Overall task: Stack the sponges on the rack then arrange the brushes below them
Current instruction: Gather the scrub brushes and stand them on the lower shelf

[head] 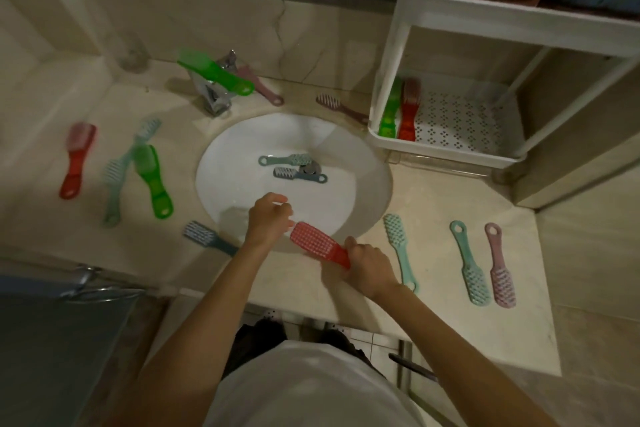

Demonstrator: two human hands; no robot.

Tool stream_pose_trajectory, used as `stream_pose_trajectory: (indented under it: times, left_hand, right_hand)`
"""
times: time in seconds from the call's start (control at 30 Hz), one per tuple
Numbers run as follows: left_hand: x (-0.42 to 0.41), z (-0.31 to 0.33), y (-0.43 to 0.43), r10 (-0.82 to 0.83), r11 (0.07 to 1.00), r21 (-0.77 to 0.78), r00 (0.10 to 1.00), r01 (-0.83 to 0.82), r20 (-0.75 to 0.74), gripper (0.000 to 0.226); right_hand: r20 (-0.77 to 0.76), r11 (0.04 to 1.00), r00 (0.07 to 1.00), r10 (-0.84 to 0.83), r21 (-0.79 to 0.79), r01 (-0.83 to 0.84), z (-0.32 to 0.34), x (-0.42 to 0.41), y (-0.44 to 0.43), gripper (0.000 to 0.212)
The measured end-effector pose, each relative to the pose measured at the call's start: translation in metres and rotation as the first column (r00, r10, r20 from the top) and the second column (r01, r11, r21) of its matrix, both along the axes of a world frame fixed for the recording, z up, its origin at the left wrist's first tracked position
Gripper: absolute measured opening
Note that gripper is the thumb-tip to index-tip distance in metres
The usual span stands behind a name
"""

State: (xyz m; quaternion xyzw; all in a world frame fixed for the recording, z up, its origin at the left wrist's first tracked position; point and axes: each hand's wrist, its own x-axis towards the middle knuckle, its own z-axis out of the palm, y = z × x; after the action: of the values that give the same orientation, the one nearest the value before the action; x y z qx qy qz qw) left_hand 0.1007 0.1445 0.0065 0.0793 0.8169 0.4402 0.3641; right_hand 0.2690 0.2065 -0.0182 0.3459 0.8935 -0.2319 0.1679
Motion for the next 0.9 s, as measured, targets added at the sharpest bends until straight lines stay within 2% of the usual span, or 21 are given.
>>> stream_pose_trajectory:
  times: [0.1,0.23,0.27,0.4,0.47,0.6,0.73,0.8,0.9]
  left_hand:
    - [-0.028,0.003,-0.012,0.007,1.000,0.008,0.999,-0.007,-0.038,0.025]
    - [-0.084,0.006,-0.042,0.053,0.998,-0.007,0.990,-0.055,-0.130,0.016]
    - [-0.102,0.005,-0.051,0.076,0.997,-0.009,0.982,-0.079,-0.170,0.020]
    - [-0.171,0.009,-0.090,0.070,0.979,-0.156,0.930,-0.134,-0.361,0.024]
    - [-0.203,0.009,-0.103,0.089,0.957,-0.220,0.913,-0.190,-0.399,0.028]
    - [-0.245,-0.003,-0.106,0.022,0.938,-0.317,0.937,-0.139,-0.348,0.058]
    - [-0.254,-0.009,-0.099,-0.156,0.928,-0.371,0.942,0.037,-0.296,0.091]
    - [-0.256,-0.013,-0.097,-0.219,0.903,-0.420,0.937,0.089,-0.273,0.096]
    - [-0.256,-0.019,-0.099,-0.215,0.896,-0.436,0.939,0.080,-0.269,0.094]
  right_hand:
    - [-0.038,0.999,0.999,-0.039,0.006,0.039,0.005,-0.032,-0.011,0.024]
    - [-0.095,0.994,0.989,-0.111,-0.024,0.109,0.021,-0.088,-0.029,0.031]
    - [-0.109,0.990,0.984,-0.138,-0.037,0.135,0.025,-0.103,-0.034,0.031]
    - [-0.189,0.958,0.942,-0.277,-0.129,0.256,0.036,-0.169,-0.052,0.028]
    - [-0.224,0.931,0.911,-0.346,-0.199,0.305,0.041,-0.206,-0.063,0.028]
    - [-0.234,0.893,0.877,-0.419,-0.284,0.350,0.048,-0.265,-0.084,0.028]
    - [-0.223,0.873,0.860,-0.459,-0.293,0.390,0.050,-0.293,-0.087,0.027]
    - [-0.205,0.861,0.849,-0.486,-0.280,0.425,0.050,-0.298,-0.083,0.028]
    - [-0.167,0.852,0.847,-0.504,-0.258,0.456,0.049,-0.302,-0.079,0.029]
